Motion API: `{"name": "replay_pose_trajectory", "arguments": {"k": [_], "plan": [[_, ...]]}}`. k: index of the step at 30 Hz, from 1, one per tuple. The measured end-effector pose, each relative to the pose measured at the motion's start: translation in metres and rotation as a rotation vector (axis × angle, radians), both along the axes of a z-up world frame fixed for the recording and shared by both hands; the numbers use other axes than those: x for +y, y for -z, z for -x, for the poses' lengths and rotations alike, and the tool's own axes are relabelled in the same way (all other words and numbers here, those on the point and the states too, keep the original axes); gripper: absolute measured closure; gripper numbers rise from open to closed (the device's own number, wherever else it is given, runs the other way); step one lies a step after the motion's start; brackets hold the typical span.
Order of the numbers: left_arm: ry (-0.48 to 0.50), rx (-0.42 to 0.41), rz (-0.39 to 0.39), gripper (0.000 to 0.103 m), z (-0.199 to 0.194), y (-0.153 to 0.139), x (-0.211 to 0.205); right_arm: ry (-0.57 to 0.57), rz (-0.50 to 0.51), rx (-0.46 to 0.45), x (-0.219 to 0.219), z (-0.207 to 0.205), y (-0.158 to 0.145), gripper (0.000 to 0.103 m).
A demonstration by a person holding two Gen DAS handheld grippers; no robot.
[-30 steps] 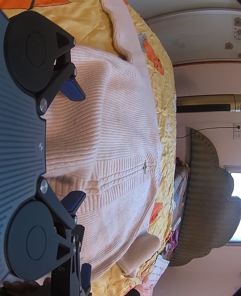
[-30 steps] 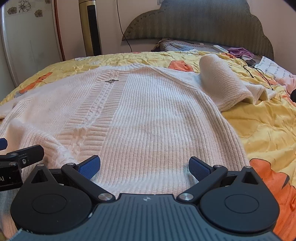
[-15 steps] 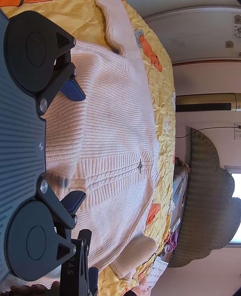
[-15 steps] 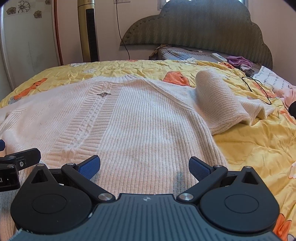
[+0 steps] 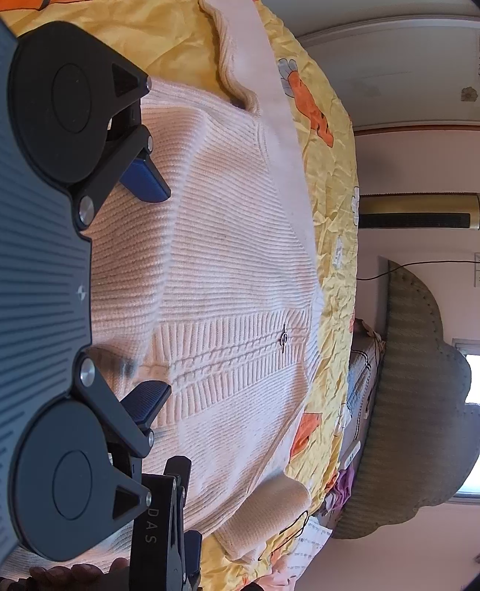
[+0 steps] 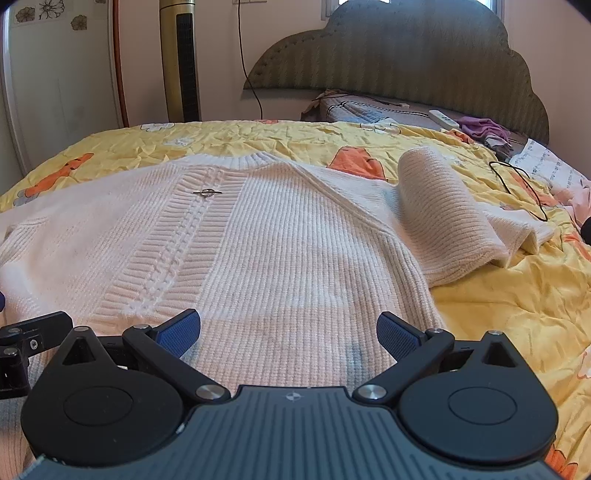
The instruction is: Fold small clothes
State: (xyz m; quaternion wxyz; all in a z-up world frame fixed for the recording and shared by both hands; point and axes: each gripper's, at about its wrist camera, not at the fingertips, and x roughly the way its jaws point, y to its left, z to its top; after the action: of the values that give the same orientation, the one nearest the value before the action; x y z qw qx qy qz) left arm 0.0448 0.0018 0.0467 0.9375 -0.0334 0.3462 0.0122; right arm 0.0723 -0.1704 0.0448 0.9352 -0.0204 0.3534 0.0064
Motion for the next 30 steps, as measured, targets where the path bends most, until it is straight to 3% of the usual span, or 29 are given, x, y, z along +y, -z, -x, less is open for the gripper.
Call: {"name": "replay_pose_trajectory", "arguments": {"k": [9, 17, 24, 30], "plan": [[-0.001, -0.005, -0.012, 0.000, -0.020, -0.004, -0.007, -0.015, 0.010, -0.007, 0.003, -0.012, -0.003, 0.000], [0.010, -0.008, 0.016, 0.000, -0.063, -0.011, -0.026, -0.043, 0.037, -0.037, -0.011, -0.040, -0.022, 0.000], [0.025, 0.027, 0.016, 0.000, -0.114, -0.001, -0.050, -0.036, 0.079, -0.052, -0.036, -0.070, -0.035, 0.000], [0.026, 0.060, 0.019, 0.000, -0.141, 0.021, -0.059, 0.029, 0.050, -0.075, -0.097, -0.097, -0.047, 0.000]]}}
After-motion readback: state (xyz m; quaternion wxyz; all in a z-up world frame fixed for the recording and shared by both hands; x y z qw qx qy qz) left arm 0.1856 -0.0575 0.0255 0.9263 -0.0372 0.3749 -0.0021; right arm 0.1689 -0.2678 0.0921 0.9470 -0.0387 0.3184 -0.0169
